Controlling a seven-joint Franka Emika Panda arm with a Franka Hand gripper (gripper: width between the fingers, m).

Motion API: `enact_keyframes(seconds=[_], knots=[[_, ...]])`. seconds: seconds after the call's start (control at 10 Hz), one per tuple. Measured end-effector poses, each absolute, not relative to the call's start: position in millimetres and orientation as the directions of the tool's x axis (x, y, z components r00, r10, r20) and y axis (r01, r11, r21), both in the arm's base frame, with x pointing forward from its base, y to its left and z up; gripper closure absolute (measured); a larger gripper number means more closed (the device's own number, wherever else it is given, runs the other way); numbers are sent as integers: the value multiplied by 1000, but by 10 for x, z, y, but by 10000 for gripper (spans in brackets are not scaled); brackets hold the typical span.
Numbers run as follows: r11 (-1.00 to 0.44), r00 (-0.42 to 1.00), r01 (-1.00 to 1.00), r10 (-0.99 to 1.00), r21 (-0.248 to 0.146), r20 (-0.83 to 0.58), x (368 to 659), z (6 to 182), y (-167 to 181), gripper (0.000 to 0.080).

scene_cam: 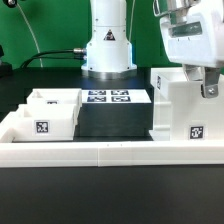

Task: Assemble drawer

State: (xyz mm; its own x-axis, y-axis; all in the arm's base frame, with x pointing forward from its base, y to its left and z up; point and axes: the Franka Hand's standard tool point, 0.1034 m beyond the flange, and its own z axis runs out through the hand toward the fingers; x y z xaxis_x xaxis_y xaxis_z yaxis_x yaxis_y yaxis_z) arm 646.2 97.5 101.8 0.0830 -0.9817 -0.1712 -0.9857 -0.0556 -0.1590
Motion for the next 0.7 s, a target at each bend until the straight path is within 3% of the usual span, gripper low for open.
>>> enact_keyframes(seconds=[0.1, 0.2, 0.3, 0.5, 0.7], knots=[[-56, 84, -985, -982, -161, -171, 6466, 1025, 976, 246], [-57, 84, -985, -982, -162, -171, 6469, 1028, 977, 246], [-58, 85, -985, -982, -162, -171, 6470, 1030, 978, 168], [-153, 182, -972, -970, -179, -159, 6414, 1111, 993, 155], [-315, 348, -924, -927, -218, -137, 6201, 1373, 911, 150]])
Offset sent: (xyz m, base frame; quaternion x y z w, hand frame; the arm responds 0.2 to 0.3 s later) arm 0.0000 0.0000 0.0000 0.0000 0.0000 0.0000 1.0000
